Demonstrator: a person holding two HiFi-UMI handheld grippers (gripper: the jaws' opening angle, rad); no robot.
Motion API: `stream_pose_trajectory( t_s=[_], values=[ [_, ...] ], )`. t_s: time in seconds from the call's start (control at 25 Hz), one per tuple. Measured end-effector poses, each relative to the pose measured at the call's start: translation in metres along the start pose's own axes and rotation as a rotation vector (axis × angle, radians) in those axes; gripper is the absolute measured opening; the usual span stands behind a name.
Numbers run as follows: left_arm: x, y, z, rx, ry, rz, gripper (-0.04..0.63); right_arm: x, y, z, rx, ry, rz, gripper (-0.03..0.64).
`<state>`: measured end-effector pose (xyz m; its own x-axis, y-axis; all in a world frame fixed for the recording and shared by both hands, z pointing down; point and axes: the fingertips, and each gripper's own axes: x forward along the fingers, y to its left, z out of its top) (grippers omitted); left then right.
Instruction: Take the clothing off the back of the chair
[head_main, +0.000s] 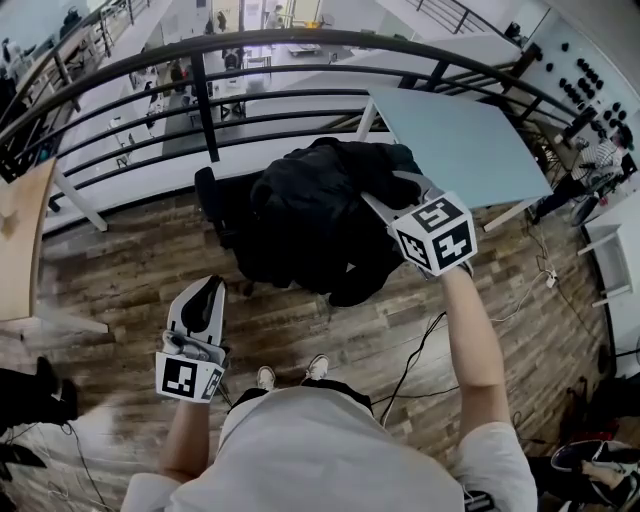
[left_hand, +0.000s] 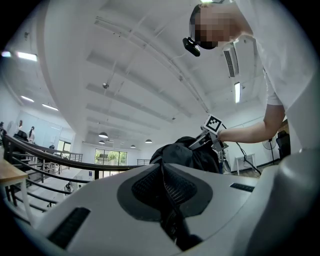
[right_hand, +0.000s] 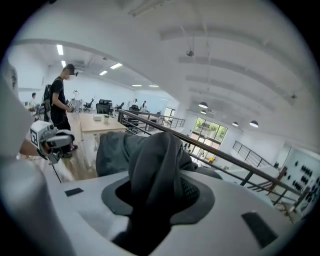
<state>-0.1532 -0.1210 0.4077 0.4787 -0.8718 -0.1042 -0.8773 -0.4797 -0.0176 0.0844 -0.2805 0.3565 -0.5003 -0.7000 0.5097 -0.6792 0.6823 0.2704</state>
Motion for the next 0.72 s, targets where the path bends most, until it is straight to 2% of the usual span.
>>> stream_pose_trajectory(
  t_s=[0.16,0.44,0.72],
  values=[
    [-0.003,-0.003,0.001,0.000,-0.001,0.007,0.041,-0.004,0.001,0.002,-0.077,-0.039,-0.074,0.126],
    [-0.015,0.005,0.004,0.011,0.011,0.038,0.041,-0.032,-0.021,0.022,-0.036,-0.188,-0.193,0.071],
    [-0.012,0.002,0.009,0.023,0.001,0.037,0.041,-0.078,-0.045,0.067,-0.053,-0.339,-0.270,0.067]
  ],
)
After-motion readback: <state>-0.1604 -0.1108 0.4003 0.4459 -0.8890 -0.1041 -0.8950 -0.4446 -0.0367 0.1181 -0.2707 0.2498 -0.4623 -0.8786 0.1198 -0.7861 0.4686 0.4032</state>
